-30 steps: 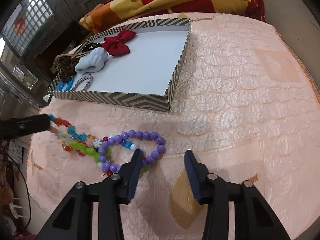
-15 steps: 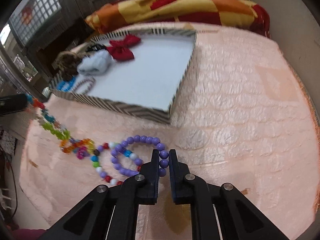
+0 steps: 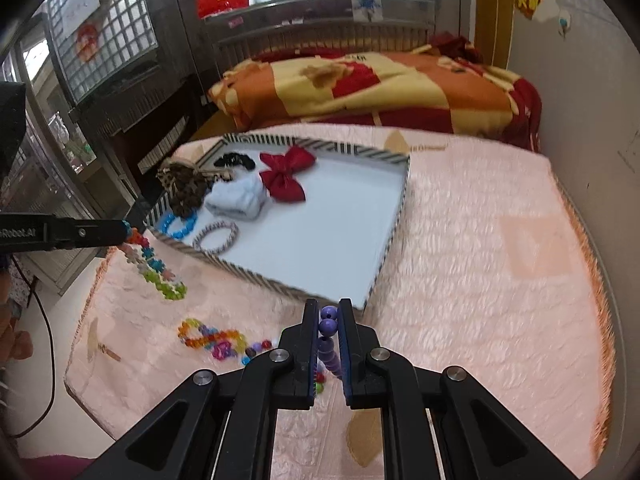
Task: Organize jewelry
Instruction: 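Carry the flower-bead and purple bracelets into the tray and open both tools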
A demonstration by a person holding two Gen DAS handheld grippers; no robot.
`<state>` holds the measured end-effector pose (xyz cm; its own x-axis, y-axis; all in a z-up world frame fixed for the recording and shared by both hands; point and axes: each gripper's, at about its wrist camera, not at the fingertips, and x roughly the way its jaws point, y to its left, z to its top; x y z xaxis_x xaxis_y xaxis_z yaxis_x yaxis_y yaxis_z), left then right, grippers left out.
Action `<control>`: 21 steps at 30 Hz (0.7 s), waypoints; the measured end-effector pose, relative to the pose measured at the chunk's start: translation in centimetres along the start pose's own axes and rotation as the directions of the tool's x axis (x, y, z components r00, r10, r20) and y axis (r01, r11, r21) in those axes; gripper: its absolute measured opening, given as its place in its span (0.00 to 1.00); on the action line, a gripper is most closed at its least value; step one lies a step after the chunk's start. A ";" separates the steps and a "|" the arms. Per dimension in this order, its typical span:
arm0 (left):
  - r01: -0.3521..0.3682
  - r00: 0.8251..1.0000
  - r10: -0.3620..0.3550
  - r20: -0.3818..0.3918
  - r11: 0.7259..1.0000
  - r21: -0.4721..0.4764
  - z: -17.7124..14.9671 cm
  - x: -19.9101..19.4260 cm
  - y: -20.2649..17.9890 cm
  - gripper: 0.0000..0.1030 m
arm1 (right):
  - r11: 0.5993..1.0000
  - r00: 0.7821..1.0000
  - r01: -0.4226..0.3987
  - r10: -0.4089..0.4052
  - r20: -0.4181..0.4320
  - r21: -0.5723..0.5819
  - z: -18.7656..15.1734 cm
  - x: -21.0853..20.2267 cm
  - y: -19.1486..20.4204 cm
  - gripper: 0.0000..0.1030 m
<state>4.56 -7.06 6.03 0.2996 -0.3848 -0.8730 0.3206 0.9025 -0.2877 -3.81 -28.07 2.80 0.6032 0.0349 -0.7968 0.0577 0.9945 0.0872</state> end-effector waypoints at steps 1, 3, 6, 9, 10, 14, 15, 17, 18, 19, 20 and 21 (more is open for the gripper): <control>-0.002 1.000 0.002 0.003 1.000 0.004 0.2 -0.1 -0.1 0.10 | 1.000 1.000 0.000 0.000 0.006 -0.002 0.2 -0.2 0.0 0.08; -0.009 1.000 0.009 0.011 1.000 0.016 0.5 -0.3 -0.2 0.10 | 1.000 1.000 0.001 -0.001 0.015 -0.010 0.8 -0.4 0.3 0.08; -0.017 1.000 0.017 0.015 0.999 0.031 1.0 -0.3 -0.3 0.10 | 1.000 1.000 0.001 -0.001 0.026 -0.024 1.6 -0.7 0.7 0.08; -0.027 0.999 0.026 0.019 0.998 0.048 1.5 -0.3 -0.6 0.10 | 0.999 0.999 0.002 -0.001 0.032 -0.040 2.6 -0.5 1.2 0.08; -0.028 0.999 0.027 0.020 0.998 0.054 1.7 -0.2 -0.7 0.10 | 0.999 0.999 0.002 -0.001 0.033 -0.044 2.8 -0.4 1.3 0.08; -0.038 0.999 0.036 0.027 0.997 0.074 2.4 0.1 -1.2 0.10 | 0.998 0.999 0.006 -0.004 0.032 -0.060 4.1 0.2 1.6 0.08; -0.041 0.999 0.039 0.028 0.996 0.079 2.7 0.3 -1.3 0.10 | 0.998 0.999 0.006 -0.004 0.032 -0.060 4.4 0.3 1.6 0.08; -0.046 0.999 0.044 0.025 0.995 0.087 3.1 0.7 -1.6 0.10 | 0.998 0.999 0.006 -0.004 0.035 -0.058 5.2 0.7 1.5 0.08; -0.048 0.999 0.046 0.024 0.995 0.091 3.3 0.8 -1.7 0.10 | 0.998 0.999 0.005 -0.003 0.036 -0.056 5.5 0.9 1.4 0.08; -0.052 0.998 0.050 0.024 0.994 0.098 3.6 1.0 -1.8 0.10 | 0.999 0.999 0.003 -0.001 0.037 -0.054 5.9 1.1 1.3 0.08; -0.055 0.998 0.052 0.024 0.993 0.102 3.8 1.2 -1.9 0.10 | 0.999 0.999 0.001 0.001 0.037 -0.052 6.3 1.4 1.2 0.08; -0.058 0.998 0.055 0.023 0.993 0.107 4.1 1.5 -2.0 0.10 | 0.999 0.999 0.000 0.002 0.036 -0.052 6.7 1.6 1.0 0.08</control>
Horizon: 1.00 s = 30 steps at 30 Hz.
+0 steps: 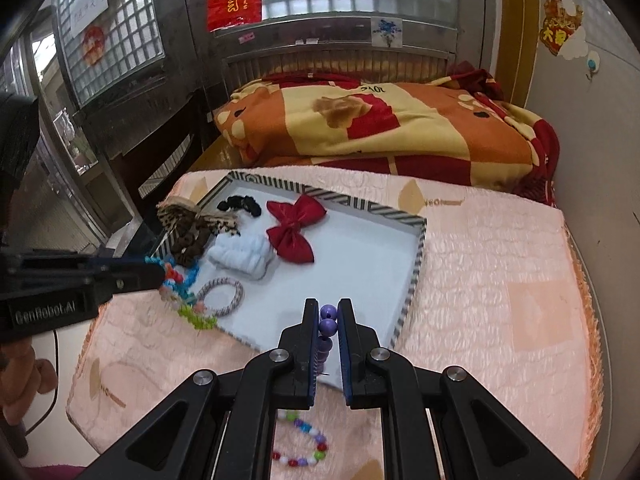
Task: Organize jewelry
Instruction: 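Carry the flower-bead and purple bracelets into the tray and open both tools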
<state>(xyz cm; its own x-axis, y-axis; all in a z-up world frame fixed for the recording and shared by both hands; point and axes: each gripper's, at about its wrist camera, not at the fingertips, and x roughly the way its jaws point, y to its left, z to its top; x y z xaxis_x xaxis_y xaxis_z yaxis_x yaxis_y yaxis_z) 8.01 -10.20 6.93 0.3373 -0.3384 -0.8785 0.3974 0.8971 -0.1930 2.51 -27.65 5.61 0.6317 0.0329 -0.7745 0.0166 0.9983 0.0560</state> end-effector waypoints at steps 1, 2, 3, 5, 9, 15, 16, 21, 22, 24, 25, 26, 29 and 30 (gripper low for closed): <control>-0.002 1.000 0.002 -0.003 1.000 0.005 0.3 0.3 -0.1 0.10 | 1.000 1.000 0.000 0.000 -0.001 -0.001 0.4 0.3 -0.1 0.08; -0.004 1.000 0.004 -0.004 1.000 0.008 0.5 0.5 -0.1 0.10 | 1.000 1.000 0.000 0.000 -0.003 -0.003 0.8 0.6 -0.2 0.08; -0.007 1.000 0.007 -0.007 1.000 0.014 0.8 0.8 -0.2 0.10 | 1.000 1.000 -0.001 0.001 -0.004 -0.005 1.1 0.9 -0.3 0.08; -0.010 1.000 0.011 -0.012 1.000 0.022 1.2 1.3 -0.4 0.10 | 1.000 1.000 -0.003 0.003 -0.010 -0.006 1.7 1.8 -0.5 0.08; -0.014 1.000 0.015 -0.023 0.999 0.042 2.2 2.5 -1.0 0.10 | 1.000 0.999 -0.015 0.015 -0.029 0.003 2.7 3.7 -1.0 0.08; -0.003 0.999 0.007 -0.053 0.998 0.061 3.3 4.6 -2.1 0.10 | 0.999 0.997 -0.032 0.033 -0.067 0.015 3.4 6.3 -1.7 0.08; 0.002 0.998 0.002 -0.060 0.998 0.063 3.5 5.0 -2.3 0.10 | 0.999 0.997 -0.033 0.034 -0.072 0.015 3.5 6.6 -1.8 0.08; 0.045 0.995 -0.040 -0.088 0.998 0.054 4.0 6.6 -3.1 0.10 | 0.998 0.994 -0.057 0.059 -0.095 0.022 4.4 8.2 -2.5 0.08; 0.054 0.994 -0.049 -0.094 0.997 0.049 4.1 7.0 -3.0 0.10 | 0.997 0.993 -0.068 0.070 -0.100 0.025 4.6 8.6 -2.5 0.08; 0.055 0.993 -0.050 -0.108 0.998 0.040 4.2 8.0 -2.6 0.10 | 0.995 0.989 -0.096 0.099 -0.110 0.029 5.1 9.5 -2.6 0.08; 0.052 0.992 -0.047 -0.113 0.998 0.035 4.2 8.4 -2.4 0.10 | 0.994 0.988 -0.105 0.107 -0.114 0.025 5.4 10.1 -2.6 0.08; 0.042 0.992 -0.039 -0.123 0.999 0.025 4.2 9.1 -1.9 0.10 | 0.994 0.987 -0.110 0.111 -0.120 0.015 5.7 10.8 -2.5 0.08; -0.005 0.986 0.004 -0.165 1.000 -0.004 3.9 11.4 -0.1 0.10 | 0.995 0.984 -0.100 0.100 -0.146 0.005 6.6 13.2 -3.1 0.08; -0.021 0.985 0.019 -0.174 1.000 -0.011 3.7 12.0 0.5 0.10 | 0.996 0.983 -0.089 0.089 -0.159 0.010 6.9 14.3 -3.6 0.08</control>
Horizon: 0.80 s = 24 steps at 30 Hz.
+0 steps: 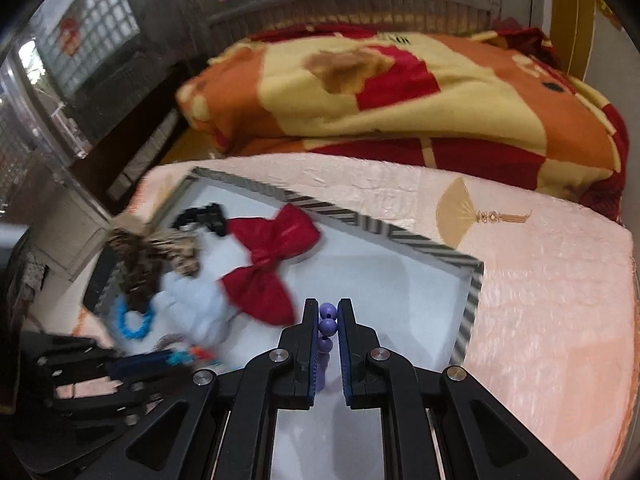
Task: Organize jewelry
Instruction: 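Carry the flower-bead and purple bracelets into the tray and open both tools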
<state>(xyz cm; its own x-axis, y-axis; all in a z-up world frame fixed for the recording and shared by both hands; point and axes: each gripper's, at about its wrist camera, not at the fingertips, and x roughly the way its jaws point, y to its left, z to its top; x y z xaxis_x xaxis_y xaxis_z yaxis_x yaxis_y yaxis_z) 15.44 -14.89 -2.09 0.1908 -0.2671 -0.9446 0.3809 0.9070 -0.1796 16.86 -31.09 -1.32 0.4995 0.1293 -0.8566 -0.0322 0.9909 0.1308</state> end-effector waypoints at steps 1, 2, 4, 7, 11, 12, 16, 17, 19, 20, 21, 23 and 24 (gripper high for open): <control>-0.009 1.000 0.009 -0.005 1.000 -0.005 0.0 0.4 0.4 0.10 | 1.000 1.000 0.010 -0.009 -0.009 0.004 0.3 0.8 -0.5 0.08; -0.026 1.000 0.026 -0.012 1.000 -0.015 0.0 0.9 1.0 0.10 | 1.000 0.999 0.027 -0.026 -0.021 0.009 0.8 1.9 -1.2 0.08; -0.044 0.999 0.044 -0.017 0.999 -0.022 0.0 1.5 1.7 0.10 | 0.999 0.999 0.042 -0.041 -0.036 0.027 1.3 3.4 -2.2 0.08; -0.066 0.998 0.066 -0.019 0.998 -0.019 0.0 2.2 2.2 0.10 | 0.998 0.998 0.042 -0.040 -0.046 0.054 1.9 4.8 -3.1 0.08; -0.066 0.998 0.066 -0.025 0.998 -0.021 0.4 3.2 2.2 0.10 | 0.999 0.999 0.015 -0.014 -0.036 0.036 2.9 5.9 -2.2 0.08; -0.065 0.998 0.064 -0.028 0.998 -0.022 0.6 3.5 2.2 0.10 | 0.999 0.999 0.010 -0.009 -0.034 0.031 3.1 6.1 -2.0 0.08; -0.065 0.997 0.064 -0.031 0.998 -0.022 1.0 3.9 1.8 0.10 | 1.000 1.000 -0.003 0.003 -0.025 0.024 3.7 6.9 -1.3 0.08; -0.064 0.997 0.064 -0.031 0.998 -0.022 1.1 3.9 1.8 0.10 | 1.000 1.000 -0.004 0.005 -0.020 0.022 3.8 7.0 -1.2 0.08; -0.065 0.997 0.064 -0.030 0.998 -0.021 1.2 4.1 1.7 0.10 | 1.000 1.000 -0.009 0.009 -0.016 0.021 4.0 7.3 -1.1 0.08; -0.069 0.997 0.068 -0.030 0.997 -0.020 1.2 4.2 1.6 0.10 | 1.000 1.000 -0.009 0.009 -0.021 0.017 4.0 7.3 -1.0 0.08; -0.072 0.997 0.071 -0.030 0.997 -0.020 1.6 4.4 1.3 0.10 | 1.000 1.000 -0.006 0.006 -0.023 0.008 4.0 7.3 -1.0 0.11; -0.078 0.997 0.078 -0.029 0.997 -0.020 1.6 4.5 1.3 0.10 | 1.000 1.000 0.016 -0.016 -0.026 -0.016 3.9 7.2 -0.7 0.22; -0.079 0.997 0.078 -0.029 0.997 -0.022 1.7 4.6 1.2 0.10 | 1.000 1.000 0.022 -0.022 -0.020 -0.021 3.7 6.8 -0.7 0.27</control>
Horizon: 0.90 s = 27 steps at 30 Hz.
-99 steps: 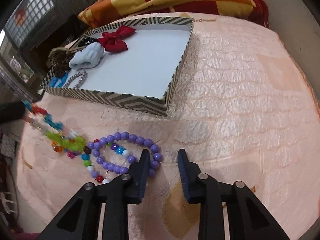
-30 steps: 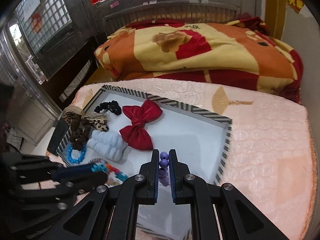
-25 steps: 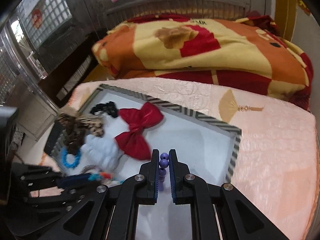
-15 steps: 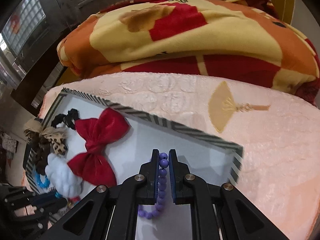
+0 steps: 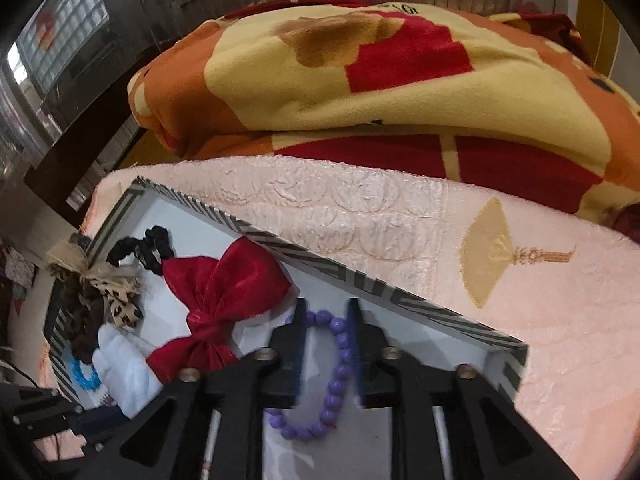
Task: Organize jewelry
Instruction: 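Carry the flower-bead and purple bracelets into the tray and open both tools, then withdraw both tools from the tray over the last two bracelets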
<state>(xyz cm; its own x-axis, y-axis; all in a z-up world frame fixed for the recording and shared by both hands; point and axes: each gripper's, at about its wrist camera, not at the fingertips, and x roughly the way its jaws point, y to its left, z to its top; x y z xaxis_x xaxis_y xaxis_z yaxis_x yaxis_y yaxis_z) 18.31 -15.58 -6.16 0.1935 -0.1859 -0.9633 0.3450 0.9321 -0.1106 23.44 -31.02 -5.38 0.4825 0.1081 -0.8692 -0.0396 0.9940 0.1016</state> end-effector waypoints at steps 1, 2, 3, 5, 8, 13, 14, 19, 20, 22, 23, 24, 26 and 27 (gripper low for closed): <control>0.000 1.000 0.000 0.000 1.000 -0.002 0.0 0.1 -0.1 0.10 | 1.000 1.000 0.006 -0.006 0.010 -0.002 -0.2 -0.5 0.0 0.28; -0.001 1.000 0.001 -0.002 1.000 -0.007 0.1 0.1 -0.1 0.11 | 1.000 1.000 0.008 -0.008 0.015 0.003 -0.4 -0.8 -0.1 0.28; -0.001 1.000 0.001 -0.001 1.000 -0.007 -0.1 0.1 0.0 0.11 | 1.000 1.000 0.009 -0.009 0.017 0.012 -0.6 -1.1 -0.2 0.28; -0.007 1.000 0.007 0.004 1.000 -0.003 -0.2 0.0 0.0 0.17 | 0.999 1.000 0.007 -0.008 0.019 0.039 -1.1 -2.0 -0.6 0.28; -0.003 1.000 0.003 0.011 1.000 -0.006 -0.7 -0.6 0.2 0.34 | 0.997 1.000 0.010 -0.011 0.018 0.072 -1.9 -3.1 -1.0 0.29; -0.006 0.999 0.006 0.032 1.000 -0.012 -1.3 -1.5 0.4 0.41 | 0.995 0.999 0.012 -0.016 0.035 0.096 -3.5 -5.1 -0.8 0.34; -0.007 0.999 0.008 0.037 1.000 -0.011 -1.5 -1.7 0.5 0.41 | 0.994 0.999 0.009 -0.013 0.039 0.105 -3.9 -5.6 -0.6 0.35; -0.030 0.997 0.030 0.075 1.000 -0.006 -2.6 -3.4 0.7 0.42 | 0.991 0.998 0.009 -0.016 0.058 0.131 -5.6 -7.7 0.6 0.40; -0.034 0.996 0.034 0.082 0.999 -0.005 -2.8 -3.8 0.6 0.42 | 0.991 0.998 0.006 -0.015 0.064 0.137 -6.0 -8.2 0.8 0.40; -0.048 0.993 0.047 0.104 0.999 0.000 -3.4 -4.7 0.5 0.42 | 0.989 0.997 0.003 -0.013 0.072 0.146 -6.5 -9.0 1.0 0.40; -0.055 0.992 0.055 0.114 0.998 0.002 -3.5 -5.1 0.4 0.42 | 0.988 0.997 0.003 -0.015 0.077 0.152 -6.8 -9.5 1.2 0.40; -0.058 0.991 0.057 0.121 0.998 0.003 -3.7 -5.4 0.5 0.42 | 0.988 0.997 0.005 -0.018 0.081 0.156 -7.2 -10.0 1.5 0.40; -0.062 0.989 0.061 0.137 0.998 0.006 -4.1 -6.0 0.4 0.42 | 0.987 0.995 0.007 -0.022 0.092 0.160 -8.0 -10.9 2.0 0.40; -0.069 0.987 0.067 0.148 0.998 0.007 -4.4 -6.4 0.5 0.42 | 0.987 0.995 0.010 -0.026 0.097 0.162 -8.3 -11.3 2.2 0.41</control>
<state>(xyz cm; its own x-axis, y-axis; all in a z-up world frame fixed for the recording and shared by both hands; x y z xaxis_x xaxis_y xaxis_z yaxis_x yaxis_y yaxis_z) 13.22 -12.61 -1.08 0.3500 -0.1668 -0.9218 0.3369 0.9406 -0.0423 10.64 -29.96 0.61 0.5660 0.0806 -0.8205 0.1070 0.9796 0.1701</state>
